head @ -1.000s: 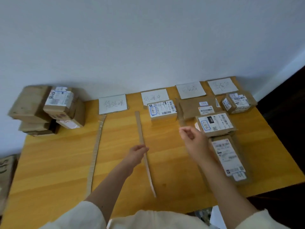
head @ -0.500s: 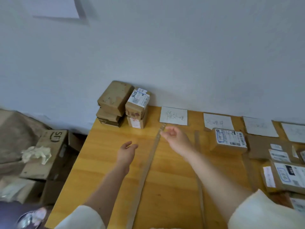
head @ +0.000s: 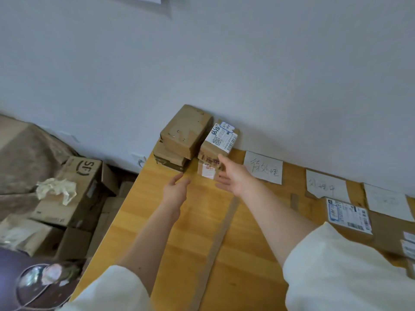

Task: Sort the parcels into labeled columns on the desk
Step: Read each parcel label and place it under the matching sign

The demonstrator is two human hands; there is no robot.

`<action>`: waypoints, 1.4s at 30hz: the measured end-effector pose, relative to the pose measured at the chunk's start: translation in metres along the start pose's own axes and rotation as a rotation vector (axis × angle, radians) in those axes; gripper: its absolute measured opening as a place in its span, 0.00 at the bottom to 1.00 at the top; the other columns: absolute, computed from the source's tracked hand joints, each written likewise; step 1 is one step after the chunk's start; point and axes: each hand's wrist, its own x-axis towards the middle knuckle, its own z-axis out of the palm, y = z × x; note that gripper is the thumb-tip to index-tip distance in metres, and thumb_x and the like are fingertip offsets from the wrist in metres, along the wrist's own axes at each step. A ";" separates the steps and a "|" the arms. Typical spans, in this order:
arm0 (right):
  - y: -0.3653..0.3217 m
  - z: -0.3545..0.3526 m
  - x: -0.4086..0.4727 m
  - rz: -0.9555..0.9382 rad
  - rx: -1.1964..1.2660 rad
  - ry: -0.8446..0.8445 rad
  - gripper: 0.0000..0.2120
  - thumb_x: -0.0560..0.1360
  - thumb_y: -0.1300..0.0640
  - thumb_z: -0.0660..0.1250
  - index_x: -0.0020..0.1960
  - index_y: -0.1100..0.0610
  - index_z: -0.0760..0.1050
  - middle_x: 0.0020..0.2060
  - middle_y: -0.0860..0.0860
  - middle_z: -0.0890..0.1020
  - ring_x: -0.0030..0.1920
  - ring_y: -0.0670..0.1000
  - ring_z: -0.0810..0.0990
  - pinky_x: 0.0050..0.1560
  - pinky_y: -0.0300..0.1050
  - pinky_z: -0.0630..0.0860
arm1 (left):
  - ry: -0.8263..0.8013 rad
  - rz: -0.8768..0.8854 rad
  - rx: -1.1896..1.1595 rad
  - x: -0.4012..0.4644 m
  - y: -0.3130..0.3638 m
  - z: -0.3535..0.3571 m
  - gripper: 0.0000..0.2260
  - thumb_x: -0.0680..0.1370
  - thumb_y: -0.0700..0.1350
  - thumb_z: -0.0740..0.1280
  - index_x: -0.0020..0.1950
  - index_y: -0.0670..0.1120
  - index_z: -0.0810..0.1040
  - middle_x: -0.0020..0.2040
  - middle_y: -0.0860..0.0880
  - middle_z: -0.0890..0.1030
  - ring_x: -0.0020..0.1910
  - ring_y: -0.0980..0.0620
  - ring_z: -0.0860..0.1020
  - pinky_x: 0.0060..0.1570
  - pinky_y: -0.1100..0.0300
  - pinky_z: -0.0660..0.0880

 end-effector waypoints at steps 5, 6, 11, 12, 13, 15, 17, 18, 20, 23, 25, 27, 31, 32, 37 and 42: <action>-0.015 0.017 0.021 0.043 0.003 0.038 0.29 0.73 0.33 0.65 0.62 0.54 0.72 0.47 0.53 0.77 0.52 0.55 0.78 0.52 0.53 0.81 | -0.043 0.029 0.000 0.015 0.013 0.013 0.15 0.79 0.45 0.65 0.65 0.54 0.75 0.42 0.51 0.75 0.47 0.50 0.73 0.58 0.51 0.75; -0.017 0.019 0.025 0.050 -0.004 0.050 0.31 0.72 0.31 0.65 0.63 0.54 0.73 0.47 0.53 0.79 0.51 0.55 0.79 0.54 0.55 0.80 | -0.057 0.035 0.005 0.019 0.016 0.016 0.15 0.79 0.45 0.65 0.65 0.55 0.75 0.45 0.52 0.76 0.50 0.50 0.74 0.59 0.51 0.75; -0.020 0.018 0.031 0.039 -0.009 -0.022 0.29 0.72 0.32 0.65 0.64 0.50 0.74 0.51 0.51 0.83 0.52 0.53 0.81 0.56 0.51 0.75 | -0.138 0.091 0.052 0.028 0.024 0.033 0.19 0.81 0.41 0.59 0.71 0.54 0.70 0.60 0.52 0.75 0.58 0.53 0.73 0.60 0.54 0.72; -0.021 0.016 0.031 0.029 0.013 -0.035 0.26 0.74 0.34 0.65 0.63 0.50 0.75 0.50 0.51 0.82 0.50 0.52 0.81 0.53 0.49 0.75 | -0.145 0.101 0.057 0.030 0.025 0.036 0.20 0.81 0.40 0.57 0.72 0.53 0.69 0.60 0.53 0.75 0.57 0.54 0.73 0.60 0.54 0.72; -0.020 0.013 0.032 0.022 0.035 -0.040 0.23 0.75 0.36 0.65 0.63 0.50 0.75 0.49 0.51 0.82 0.49 0.51 0.81 0.52 0.49 0.76 | -0.152 0.107 0.064 0.031 0.025 0.039 0.21 0.81 0.39 0.57 0.72 0.53 0.69 0.61 0.53 0.75 0.57 0.54 0.73 0.60 0.54 0.72; -0.020 0.010 0.034 0.012 0.078 -0.039 0.21 0.76 0.39 0.66 0.62 0.50 0.75 0.49 0.51 0.82 0.49 0.51 0.81 0.52 0.48 0.78 | -0.164 0.119 0.077 0.031 0.025 0.045 0.22 0.81 0.38 0.57 0.74 0.53 0.67 0.65 0.53 0.74 0.62 0.52 0.72 0.65 0.53 0.71; -0.020 0.008 0.034 0.009 0.107 -0.037 0.19 0.76 0.41 0.66 0.61 0.51 0.75 0.49 0.52 0.82 0.48 0.51 0.82 0.50 0.47 0.79 | -0.165 0.132 0.076 0.031 0.025 0.049 0.24 0.81 0.38 0.58 0.76 0.53 0.63 0.70 0.52 0.71 0.68 0.50 0.70 0.69 0.49 0.67; -0.021 0.008 0.034 0.006 0.113 -0.039 0.18 0.76 0.42 0.67 0.61 0.51 0.75 0.49 0.52 0.82 0.48 0.51 0.82 0.50 0.47 0.79 | -0.162 0.139 0.068 0.031 0.026 0.050 0.25 0.81 0.38 0.59 0.77 0.53 0.61 0.70 0.52 0.71 0.69 0.50 0.69 0.70 0.47 0.67; -0.021 0.008 0.034 0.006 0.108 -0.034 0.19 0.76 0.42 0.67 0.62 0.51 0.75 0.49 0.51 0.82 0.48 0.51 0.81 0.52 0.48 0.78 | -0.155 0.150 0.055 0.029 0.028 0.053 0.26 0.81 0.39 0.60 0.77 0.54 0.59 0.68 0.52 0.71 0.69 0.50 0.69 0.70 0.47 0.67; -0.023 0.008 0.029 0.006 0.109 -0.025 0.17 0.76 0.42 0.67 0.60 0.51 0.76 0.45 0.49 0.81 0.44 0.49 0.80 0.44 0.44 0.76 | -0.130 0.186 0.076 0.024 0.031 0.056 0.28 0.80 0.38 0.61 0.77 0.56 0.59 0.68 0.52 0.72 0.68 0.47 0.70 0.68 0.47 0.69; -0.024 0.006 0.024 -0.009 0.106 -0.041 0.18 0.76 0.42 0.67 0.60 0.51 0.76 0.46 0.49 0.82 0.43 0.48 0.81 0.38 0.42 0.72 | -0.115 0.214 0.066 0.020 0.033 0.057 0.28 0.80 0.38 0.61 0.77 0.55 0.60 0.64 0.54 0.72 0.67 0.46 0.71 0.68 0.48 0.69; -0.023 0.002 0.020 -0.043 0.109 -0.034 0.22 0.75 0.41 0.68 0.65 0.52 0.75 0.48 0.48 0.81 0.44 0.46 0.79 0.37 0.41 0.68 | -0.117 0.225 0.042 0.017 0.033 0.057 0.27 0.80 0.38 0.62 0.77 0.54 0.62 0.64 0.54 0.72 0.68 0.49 0.71 0.68 0.48 0.69; -0.016 -0.011 0.008 -0.106 0.122 0.019 0.28 0.73 0.41 0.70 0.68 0.53 0.71 0.47 0.45 0.77 0.44 0.41 0.73 0.43 0.41 0.68 | -0.143 0.201 -0.034 0.006 0.028 0.054 0.19 0.80 0.44 0.61 0.72 0.53 0.69 0.65 0.52 0.76 0.62 0.52 0.75 0.62 0.49 0.74; -0.013 -0.015 0.005 -0.124 0.133 0.019 0.28 0.73 0.42 0.71 0.67 0.54 0.71 0.48 0.45 0.78 0.46 0.42 0.74 0.47 0.42 0.71 | -0.145 0.186 -0.057 0.002 0.026 0.054 0.17 0.81 0.47 0.60 0.70 0.52 0.71 0.63 0.52 0.77 0.61 0.52 0.75 0.61 0.50 0.75; 0.012 -0.037 -0.010 -0.227 0.202 -0.025 0.27 0.70 0.48 0.77 0.65 0.53 0.73 0.58 0.49 0.82 0.59 0.49 0.79 0.65 0.48 0.73 | -0.207 0.126 -0.134 -0.017 0.016 0.051 0.20 0.79 0.61 0.58 0.65 0.51 0.76 0.59 0.54 0.80 0.59 0.53 0.77 0.60 0.49 0.75; 0.043 -0.062 -0.030 -0.275 0.259 -0.115 0.28 0.69 0.52 0.77 0.67 0.53 0.74 0.58 0.47 0.83 0.62 0.49 0.79 0.67 0.49 0.73 | -0.365 0.169 -0.073 -0.035 0.005 0.044 0.27 0.71 0.66 0.66 0.66 0.54 0.76 0.59 0.53 0.82 0.61 0.54 0.77 0.62 0.51 0.73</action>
